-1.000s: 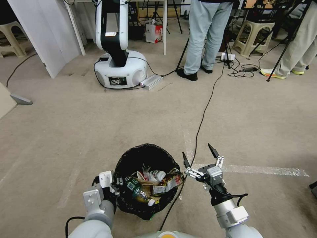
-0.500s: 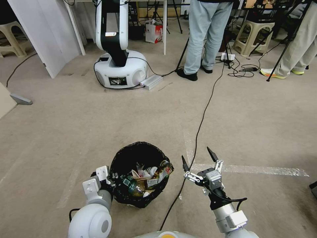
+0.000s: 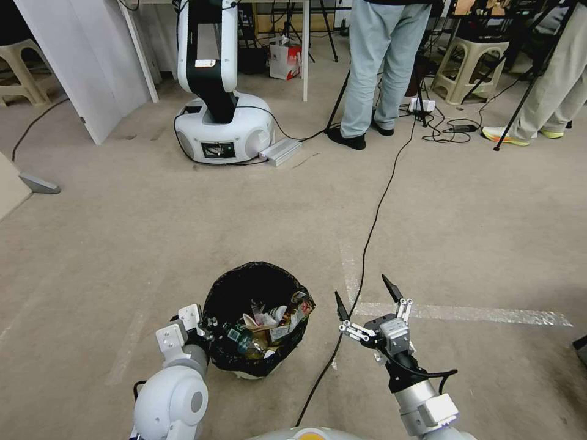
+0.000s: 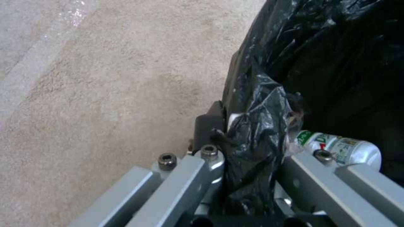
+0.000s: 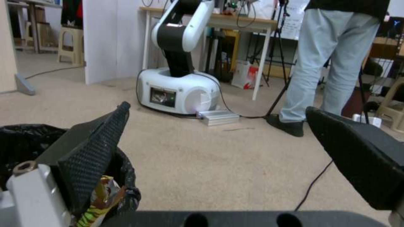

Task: Pick up the trash bin, then pick up the garbage from the floor and place it into the trash bin.

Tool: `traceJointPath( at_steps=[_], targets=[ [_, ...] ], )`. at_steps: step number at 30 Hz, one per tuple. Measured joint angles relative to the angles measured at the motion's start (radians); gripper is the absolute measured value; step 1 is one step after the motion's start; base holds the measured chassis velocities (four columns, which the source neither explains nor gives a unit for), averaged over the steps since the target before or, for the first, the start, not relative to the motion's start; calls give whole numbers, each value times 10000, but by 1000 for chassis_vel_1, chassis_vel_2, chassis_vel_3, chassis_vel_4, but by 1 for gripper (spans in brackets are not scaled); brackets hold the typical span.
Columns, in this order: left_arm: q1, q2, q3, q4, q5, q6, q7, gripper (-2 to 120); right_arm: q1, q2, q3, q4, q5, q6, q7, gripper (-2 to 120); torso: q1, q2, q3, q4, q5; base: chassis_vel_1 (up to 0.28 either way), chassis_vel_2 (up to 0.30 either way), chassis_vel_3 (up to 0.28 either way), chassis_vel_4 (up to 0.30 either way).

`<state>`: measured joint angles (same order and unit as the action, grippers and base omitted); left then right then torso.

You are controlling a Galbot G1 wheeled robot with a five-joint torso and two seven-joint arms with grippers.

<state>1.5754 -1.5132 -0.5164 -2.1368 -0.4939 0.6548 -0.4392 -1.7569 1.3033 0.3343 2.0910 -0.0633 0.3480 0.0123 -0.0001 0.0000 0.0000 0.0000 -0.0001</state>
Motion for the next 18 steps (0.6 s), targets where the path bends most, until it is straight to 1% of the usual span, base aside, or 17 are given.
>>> traceJointPath(
  at_steps=[11,13,14,17,18],
  targets=[
    [-41,0,-121,-6,-99,-7,-29,3,-13,14,-78,-57,-59,48,-97,100,1,0,0,0,0,0,0,0,0],
    [-79,0,-130,-6,-125,-21,-28,14,-59,14,-79,-58,-95,88,-134,100,0,0,0,0,1,0,0,0,0],
    [-79,0,-130,-6,-125,-21,-28,14,-59,14,-79,-58,-95,88,-134,100,0,0,0,0,1,0,0,0,0],
    [-126,-7,-134,-6,-150,-39,-26,27,-136,12,-79,-64,-146,140,-194,100,1,0,0,0,1,0,0,0,0],
    [-126,-7,-134,-6,-150,-39,-26,27,-136,12,-79,-64,-146,140,-194,100,1,0,0,0,1,0,0,0,0]
  ],
)
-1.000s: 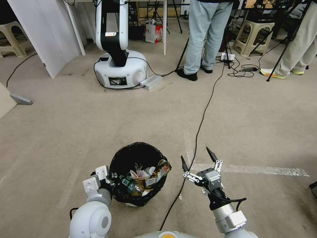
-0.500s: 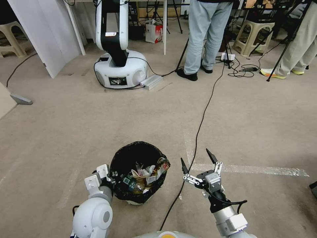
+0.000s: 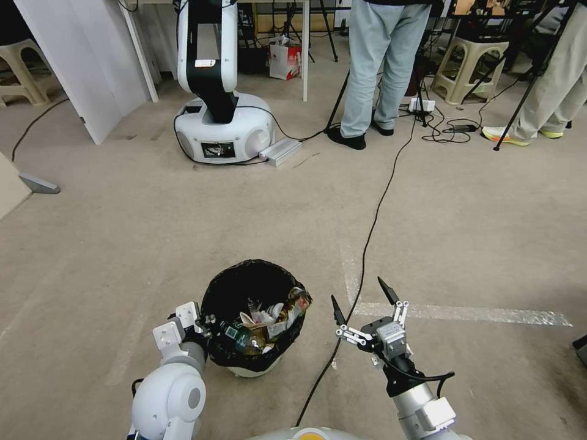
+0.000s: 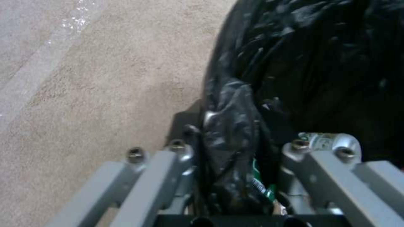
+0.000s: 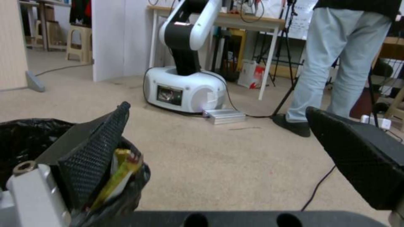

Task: Pick up the trash bin, then pick up the garbage from the floor and place it into the trash bin.

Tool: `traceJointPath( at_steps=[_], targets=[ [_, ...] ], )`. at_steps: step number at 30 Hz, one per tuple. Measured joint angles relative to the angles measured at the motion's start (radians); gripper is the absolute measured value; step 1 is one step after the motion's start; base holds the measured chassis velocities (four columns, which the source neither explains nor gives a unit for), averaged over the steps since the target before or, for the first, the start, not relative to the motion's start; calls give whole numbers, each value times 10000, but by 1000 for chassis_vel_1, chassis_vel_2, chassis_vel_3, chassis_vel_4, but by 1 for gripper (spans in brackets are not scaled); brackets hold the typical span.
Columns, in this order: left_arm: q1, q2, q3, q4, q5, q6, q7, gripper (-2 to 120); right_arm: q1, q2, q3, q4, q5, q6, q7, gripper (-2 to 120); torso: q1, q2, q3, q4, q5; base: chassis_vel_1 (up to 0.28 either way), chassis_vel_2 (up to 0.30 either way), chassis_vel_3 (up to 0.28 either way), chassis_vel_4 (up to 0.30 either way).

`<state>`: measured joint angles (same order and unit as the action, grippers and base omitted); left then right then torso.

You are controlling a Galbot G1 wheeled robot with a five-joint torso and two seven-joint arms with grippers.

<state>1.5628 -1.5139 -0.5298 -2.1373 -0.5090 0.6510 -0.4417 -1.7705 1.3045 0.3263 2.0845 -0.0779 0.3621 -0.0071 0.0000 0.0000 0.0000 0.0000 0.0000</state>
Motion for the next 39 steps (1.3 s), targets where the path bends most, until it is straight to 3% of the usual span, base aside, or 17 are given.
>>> traceJointPath(
  at_steps=[18,26,29,31,32,34,35,38,39],
  targets=[
    [53,35,44,-232,-13,-260,134,95,-55,27,25,-30,-69,40,-71,100,-1,0,0,0,0,0,0,0,0],
    [453,201,174,-810,392,-663,259,99,31,87,5,-7,-97,31,-29,100,0,-1,0,-1,0,0,0,0,0],
    [789,291,305,-1149,912,-1059,459,99,125,199,-24,27,-189,-55,454,100,0,0,0,0,0,0,0,0,0],
    [1343,380,502,-1420,2441,-2278,1070,99,304,440,-142,132,-124,-286,1428,100,0,0,0,0,1,0,0,0,0],
    [1343,380,502,-1420,2441,-2278,1070,99,304,440,-142,132,-124,-286,1428,100,0,0,0,0,1,0,0,0,0],
    [1884,398,726,-1500,3893,-3525,1461,100,436,590,-151,348,-38,-517,1851,100,0,0,0,0,0,0,0,0,0],
    [1884,398,726,-1500,3893,-3525,1461,100,436,590,-151,348,-38,-517,1851,100,0,0,0,0,0,0,0,0,0],
    [2455,354,848,-1506,5378,-4728,1846,100,573,666,-130,562,-41,-875,2108,100,0,0,0,0,0,0,0,0,0],
    [2455,354,848,-1506,5378,-4728,1846,100,573,666,-130,562,-41,-875,2108,100,0,0,0,0,0,0,0,0,0]
  ],
)
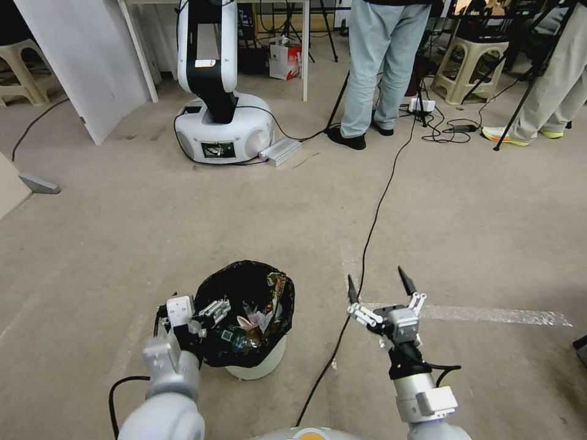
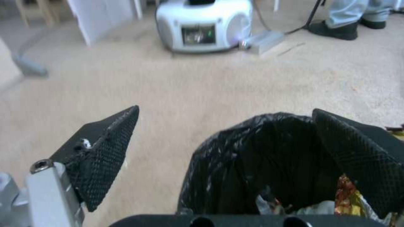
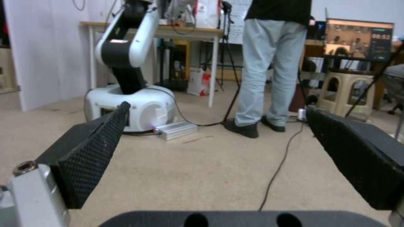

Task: Pick up the trash bin, then pick up the garbage from the floor and place it into the trash bin.

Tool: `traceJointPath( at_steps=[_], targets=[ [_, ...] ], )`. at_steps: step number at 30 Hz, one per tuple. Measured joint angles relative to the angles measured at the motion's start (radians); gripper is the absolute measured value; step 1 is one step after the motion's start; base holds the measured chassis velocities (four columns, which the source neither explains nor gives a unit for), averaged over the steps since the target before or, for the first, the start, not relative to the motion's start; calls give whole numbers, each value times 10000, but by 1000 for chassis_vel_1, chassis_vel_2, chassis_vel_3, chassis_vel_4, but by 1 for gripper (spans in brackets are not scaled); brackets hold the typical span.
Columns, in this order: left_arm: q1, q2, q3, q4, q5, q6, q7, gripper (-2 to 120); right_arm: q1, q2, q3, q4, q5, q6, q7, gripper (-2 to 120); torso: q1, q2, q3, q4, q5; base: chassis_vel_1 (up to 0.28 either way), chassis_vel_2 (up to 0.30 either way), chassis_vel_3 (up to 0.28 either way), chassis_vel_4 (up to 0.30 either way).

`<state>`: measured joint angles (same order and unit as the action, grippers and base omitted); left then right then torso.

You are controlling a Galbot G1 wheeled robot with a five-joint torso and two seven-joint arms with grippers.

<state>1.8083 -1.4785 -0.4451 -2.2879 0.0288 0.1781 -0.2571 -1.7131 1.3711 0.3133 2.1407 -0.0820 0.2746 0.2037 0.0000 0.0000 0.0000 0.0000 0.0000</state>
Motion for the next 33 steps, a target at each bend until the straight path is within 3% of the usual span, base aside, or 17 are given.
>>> traceJointPath(
  at_steps=[7,14,33],
  targets=[
    [888,-76,46,49,886,-1642,121,100,34,17,84,145,-107,-308,224,100,0,0,0,-1,0,0,0,0,0],
    [1006,-180,104,350,1448,-2567,151,100,80,-19,110,178,-139,-309,26,100,0,0,0,-1,0,0,0,0,0],
    [1008,-193,152,544,1459,-2723,-47,100,120,-29,141,168,-225,-301,-111,100,0,0,0,0,0,0,0,0,0]
  ],
)
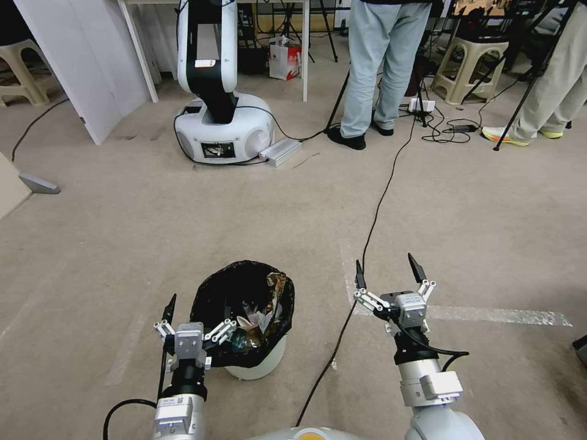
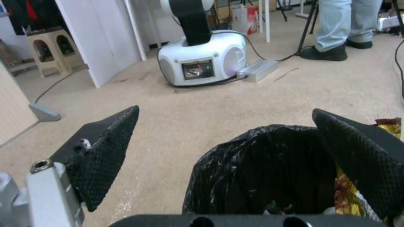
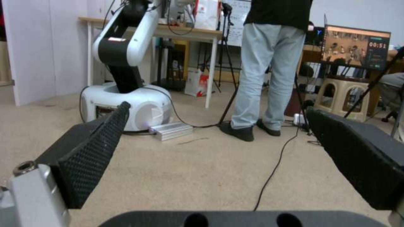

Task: Pick up the trash bin, then pick up the garbage from the floor and place it into the trash bin.

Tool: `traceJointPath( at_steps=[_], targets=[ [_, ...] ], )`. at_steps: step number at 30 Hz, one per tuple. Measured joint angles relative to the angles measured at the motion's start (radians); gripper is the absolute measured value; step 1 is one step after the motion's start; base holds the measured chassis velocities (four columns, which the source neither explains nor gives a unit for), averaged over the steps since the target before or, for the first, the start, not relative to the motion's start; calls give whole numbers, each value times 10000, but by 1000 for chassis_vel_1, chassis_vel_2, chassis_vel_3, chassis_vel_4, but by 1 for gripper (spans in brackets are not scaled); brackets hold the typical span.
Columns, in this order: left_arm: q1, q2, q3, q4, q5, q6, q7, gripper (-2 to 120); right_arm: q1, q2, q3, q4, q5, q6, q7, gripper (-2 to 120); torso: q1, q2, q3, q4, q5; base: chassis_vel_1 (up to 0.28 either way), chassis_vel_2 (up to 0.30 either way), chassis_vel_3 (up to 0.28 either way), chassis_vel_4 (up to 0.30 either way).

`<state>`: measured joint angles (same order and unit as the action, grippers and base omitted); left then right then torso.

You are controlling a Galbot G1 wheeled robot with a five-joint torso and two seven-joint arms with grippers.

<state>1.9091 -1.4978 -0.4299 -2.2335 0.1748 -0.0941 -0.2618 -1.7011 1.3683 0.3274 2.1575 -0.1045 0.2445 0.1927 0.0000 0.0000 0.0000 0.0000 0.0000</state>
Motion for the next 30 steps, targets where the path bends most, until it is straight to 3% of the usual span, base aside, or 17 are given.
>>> traceJointPath(
  at_steps=[30],
  targets=[
    [-12,1,1,5,-34,62,-18,100,-3,-1,0,-18,2,17,-7,100,1,0,0,0,0,0,0,0,0]
  ],
)
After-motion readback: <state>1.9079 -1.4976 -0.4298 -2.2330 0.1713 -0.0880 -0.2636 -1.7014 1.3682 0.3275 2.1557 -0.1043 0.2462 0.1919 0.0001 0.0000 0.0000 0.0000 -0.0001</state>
